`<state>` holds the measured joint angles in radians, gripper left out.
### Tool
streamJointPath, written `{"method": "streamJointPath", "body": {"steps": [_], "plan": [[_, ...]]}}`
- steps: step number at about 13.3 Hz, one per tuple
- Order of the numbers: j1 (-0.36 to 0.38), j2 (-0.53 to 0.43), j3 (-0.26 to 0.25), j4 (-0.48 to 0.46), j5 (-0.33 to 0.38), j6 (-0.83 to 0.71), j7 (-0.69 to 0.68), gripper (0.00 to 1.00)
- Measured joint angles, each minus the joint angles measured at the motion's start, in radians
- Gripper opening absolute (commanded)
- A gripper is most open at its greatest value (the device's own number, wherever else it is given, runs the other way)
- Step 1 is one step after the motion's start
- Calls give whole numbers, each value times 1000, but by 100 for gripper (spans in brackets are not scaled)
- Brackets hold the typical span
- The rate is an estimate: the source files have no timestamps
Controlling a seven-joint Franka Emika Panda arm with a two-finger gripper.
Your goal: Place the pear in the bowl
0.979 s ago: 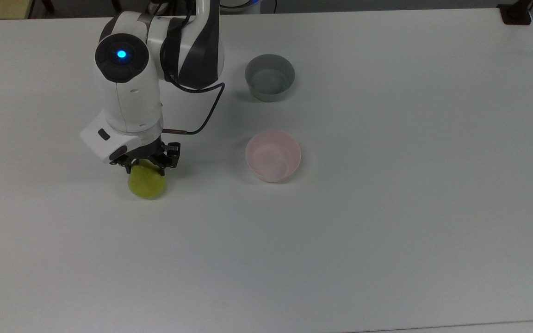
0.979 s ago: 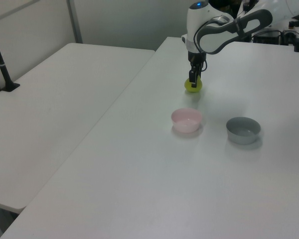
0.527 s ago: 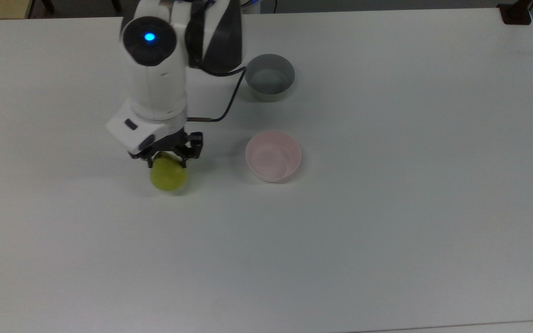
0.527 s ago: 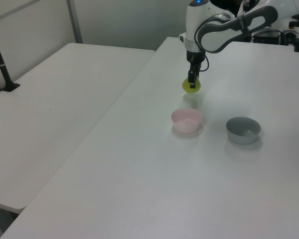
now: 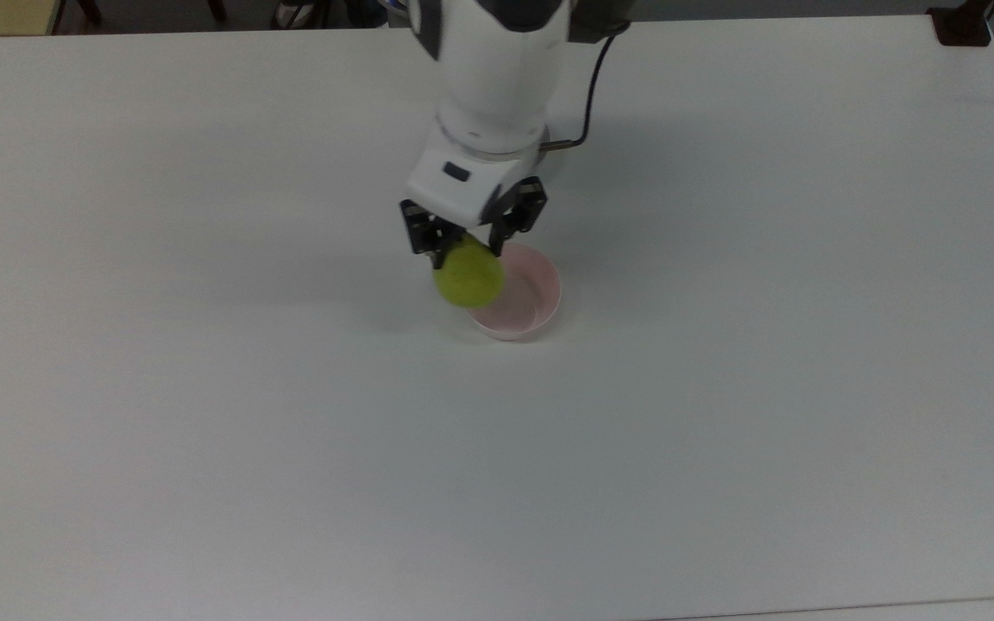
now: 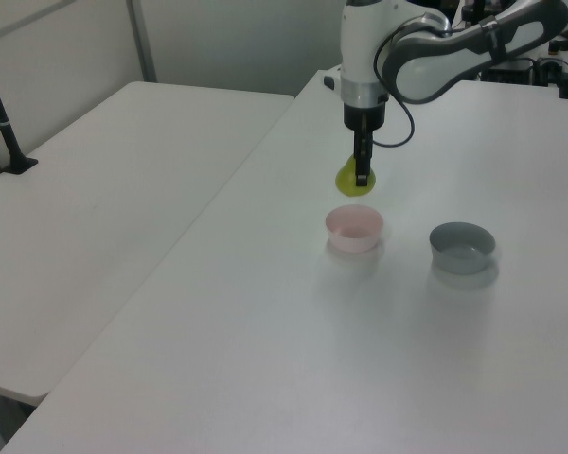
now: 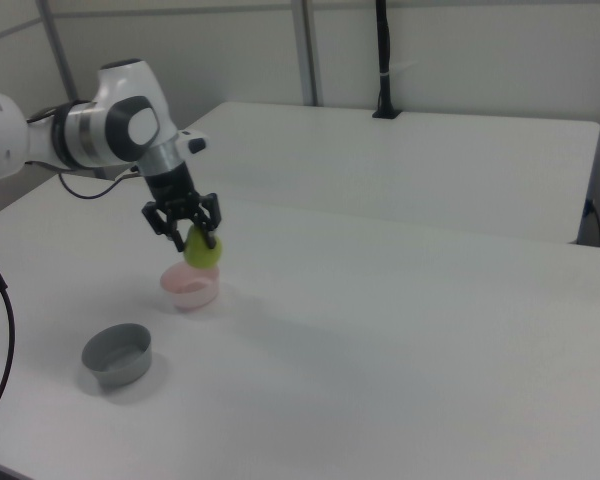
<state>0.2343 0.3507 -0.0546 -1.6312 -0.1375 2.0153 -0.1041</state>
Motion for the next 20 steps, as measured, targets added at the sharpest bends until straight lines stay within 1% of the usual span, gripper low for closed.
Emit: {"method": "streamJointPath", "body": {"steps": [2,4,5,8,10,11,12,13,17,20], "plan": [[49,7,0,-7,-7,0,25,32],[73,26,0,-11,-12,0,46,32],[75,39,-1,-11,-22,0,53,32],[74,64,-2,-11,-29,0,55,42],[74,75,-2,-11,-30,9,58,43],[74,81,-2,-11,-30,20,59,57],[74,90,-2,-11,-30,30,59,74],[74,98,-3,-11,-30,43,60,100],[73,100,-3,-6,-30,49,67,100],[68,45,-9,1,-30,14,72,100]]}}
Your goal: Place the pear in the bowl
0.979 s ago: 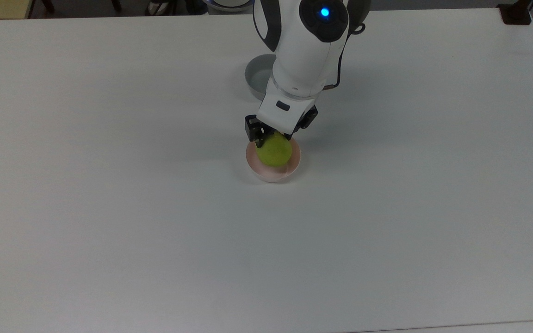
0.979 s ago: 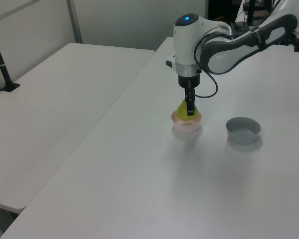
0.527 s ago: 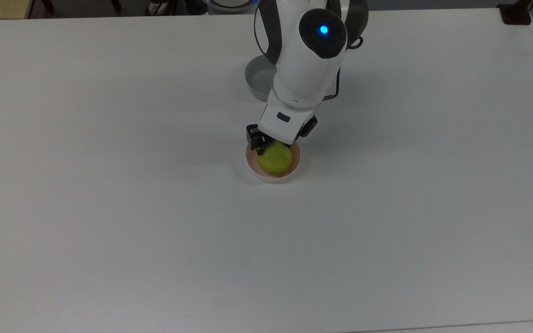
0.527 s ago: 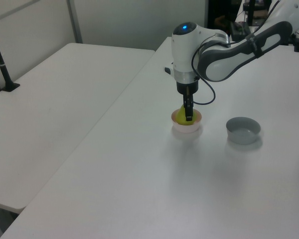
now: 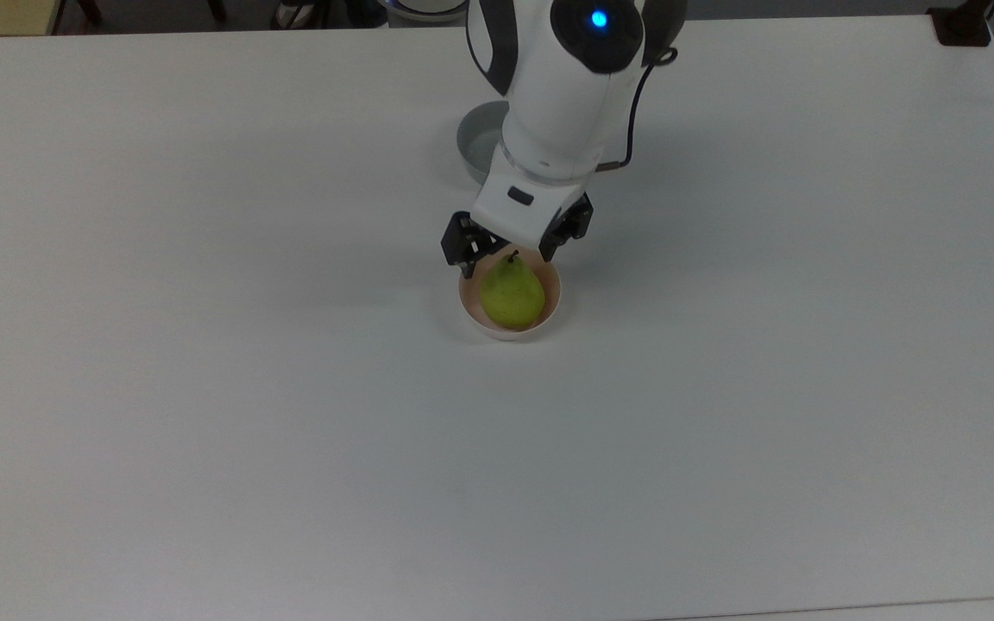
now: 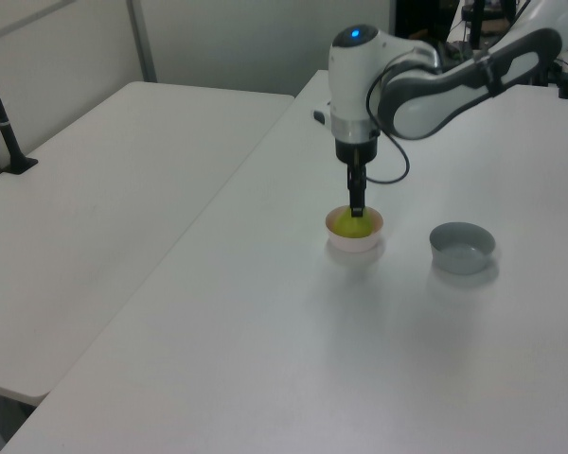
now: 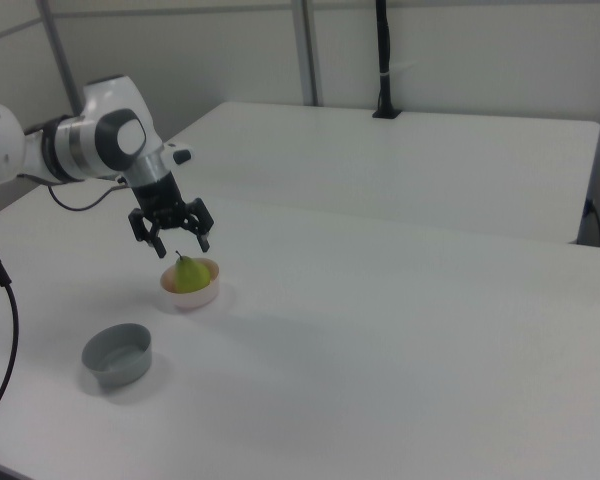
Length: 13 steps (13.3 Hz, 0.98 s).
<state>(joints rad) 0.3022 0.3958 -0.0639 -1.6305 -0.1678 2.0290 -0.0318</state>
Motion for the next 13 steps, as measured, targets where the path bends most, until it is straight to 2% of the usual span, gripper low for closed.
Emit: {"method": "streamJointPath", "body": {"steps": [3,7,10,13], "plan": [[-23,-87,-10,11,5,-86,32,100],[-132,-202,-20,95,114,-265,77,100],[-190,-320,-17,99,122,-393,84,100],[-221,-386,-16,85,126,-423,84,100]]}}
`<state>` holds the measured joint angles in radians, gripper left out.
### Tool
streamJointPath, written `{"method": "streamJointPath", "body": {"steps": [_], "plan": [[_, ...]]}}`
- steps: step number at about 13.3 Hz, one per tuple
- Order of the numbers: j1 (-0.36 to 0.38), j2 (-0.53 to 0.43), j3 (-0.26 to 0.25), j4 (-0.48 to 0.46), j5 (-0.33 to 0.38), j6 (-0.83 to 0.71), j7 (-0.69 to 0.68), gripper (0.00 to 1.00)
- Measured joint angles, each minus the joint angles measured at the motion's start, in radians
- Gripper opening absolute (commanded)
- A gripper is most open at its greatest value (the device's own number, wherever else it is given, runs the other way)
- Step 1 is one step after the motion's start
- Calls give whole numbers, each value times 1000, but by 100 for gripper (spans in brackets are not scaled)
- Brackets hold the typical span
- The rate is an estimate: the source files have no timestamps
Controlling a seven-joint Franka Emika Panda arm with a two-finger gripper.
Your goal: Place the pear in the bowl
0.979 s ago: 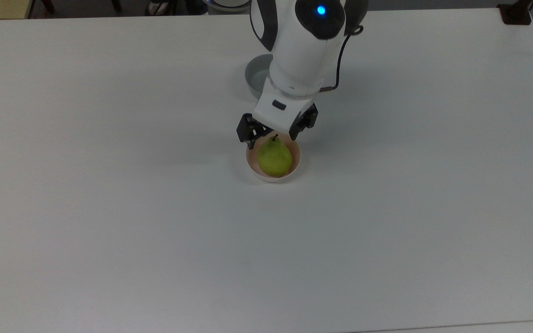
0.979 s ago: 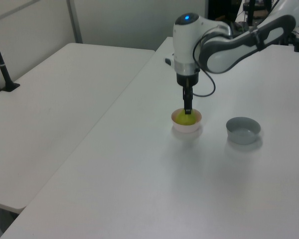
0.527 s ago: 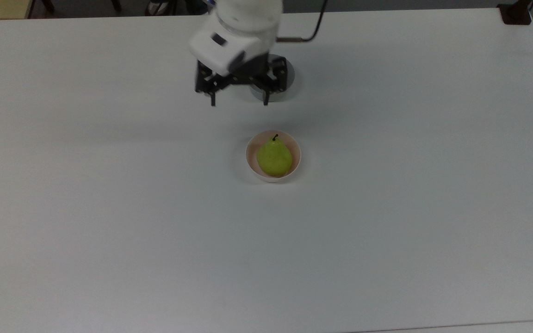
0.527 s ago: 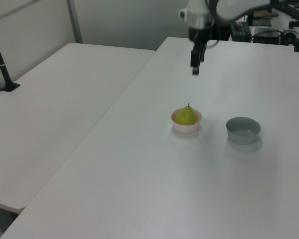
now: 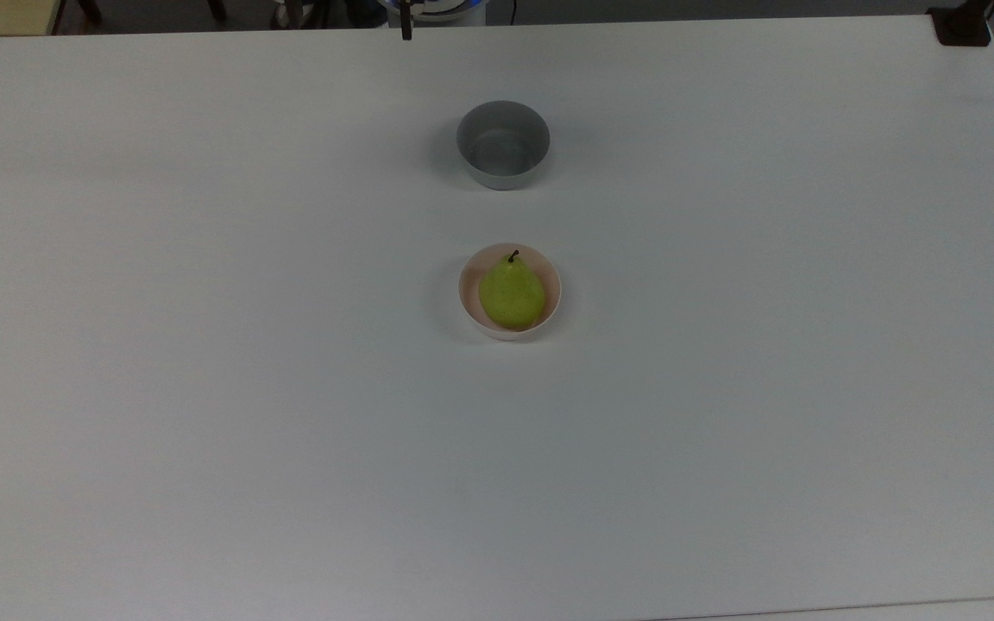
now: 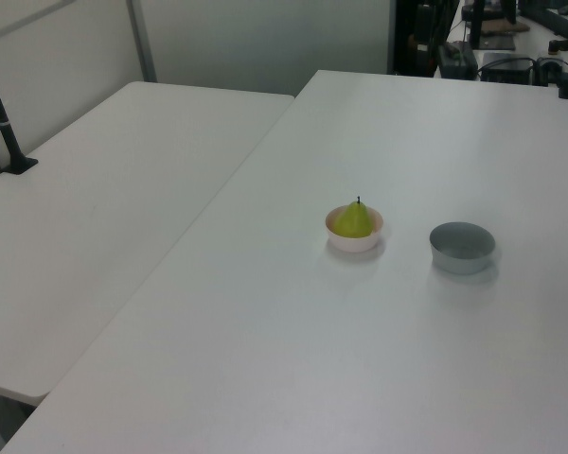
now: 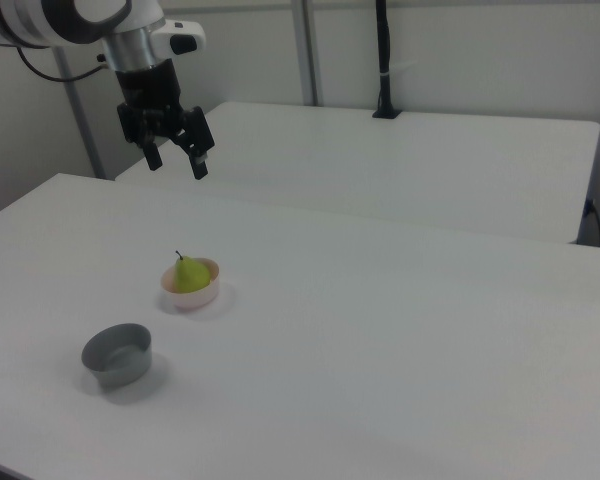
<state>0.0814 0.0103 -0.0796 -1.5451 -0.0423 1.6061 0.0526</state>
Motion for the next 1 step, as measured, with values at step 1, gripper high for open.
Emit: {"method": "streamJointPath", "body": {"steps": [1], "plan": [[0,-2,3,-7,0,0,0,100]]}}
